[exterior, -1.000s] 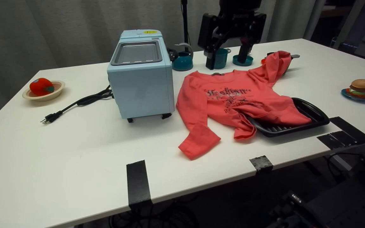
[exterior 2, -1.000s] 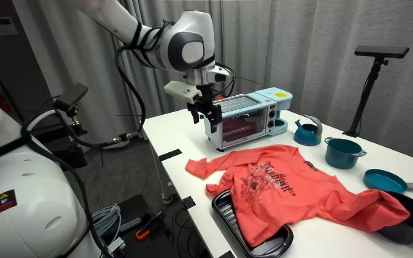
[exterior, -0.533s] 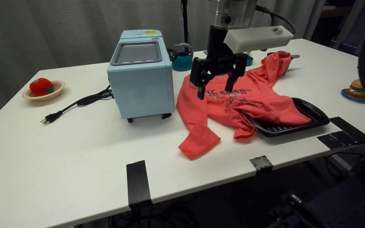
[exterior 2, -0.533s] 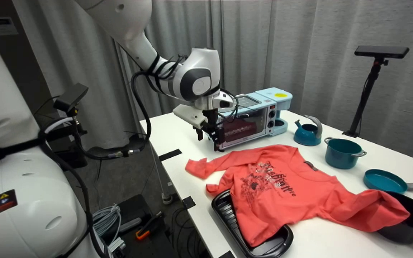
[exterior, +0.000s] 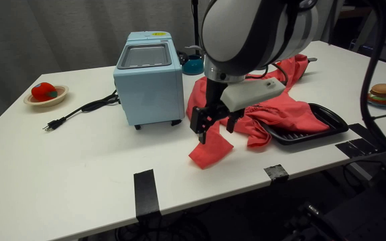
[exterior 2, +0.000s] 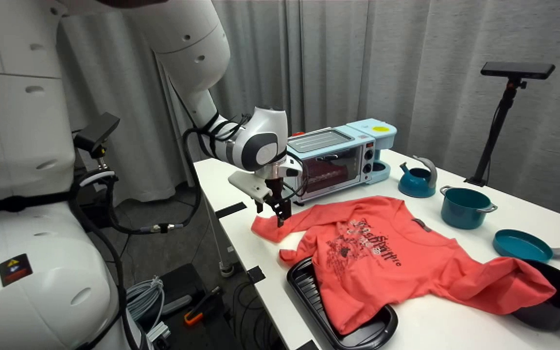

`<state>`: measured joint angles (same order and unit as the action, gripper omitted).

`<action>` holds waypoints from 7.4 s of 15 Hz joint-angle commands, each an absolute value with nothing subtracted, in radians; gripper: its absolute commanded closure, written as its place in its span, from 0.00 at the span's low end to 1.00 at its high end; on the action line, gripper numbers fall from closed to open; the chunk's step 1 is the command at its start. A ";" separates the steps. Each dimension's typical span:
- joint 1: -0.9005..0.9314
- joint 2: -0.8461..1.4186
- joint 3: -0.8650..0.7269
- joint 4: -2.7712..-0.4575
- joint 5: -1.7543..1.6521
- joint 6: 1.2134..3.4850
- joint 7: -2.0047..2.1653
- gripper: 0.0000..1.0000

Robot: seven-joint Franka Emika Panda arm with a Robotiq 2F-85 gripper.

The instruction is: Fold the sweatshirt sleeves

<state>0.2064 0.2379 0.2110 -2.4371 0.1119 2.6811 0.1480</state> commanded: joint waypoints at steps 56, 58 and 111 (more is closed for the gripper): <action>-0.018 0.174 -0.154 -2.119 -0.356 2.586 0.754 0.71; -0.013 0.189 -0.159 -2.096 -0.344 2.580 0.751 0.57; -0.005 0.735 -0.355 -1.663 -0.215 2.533 0.863 0.67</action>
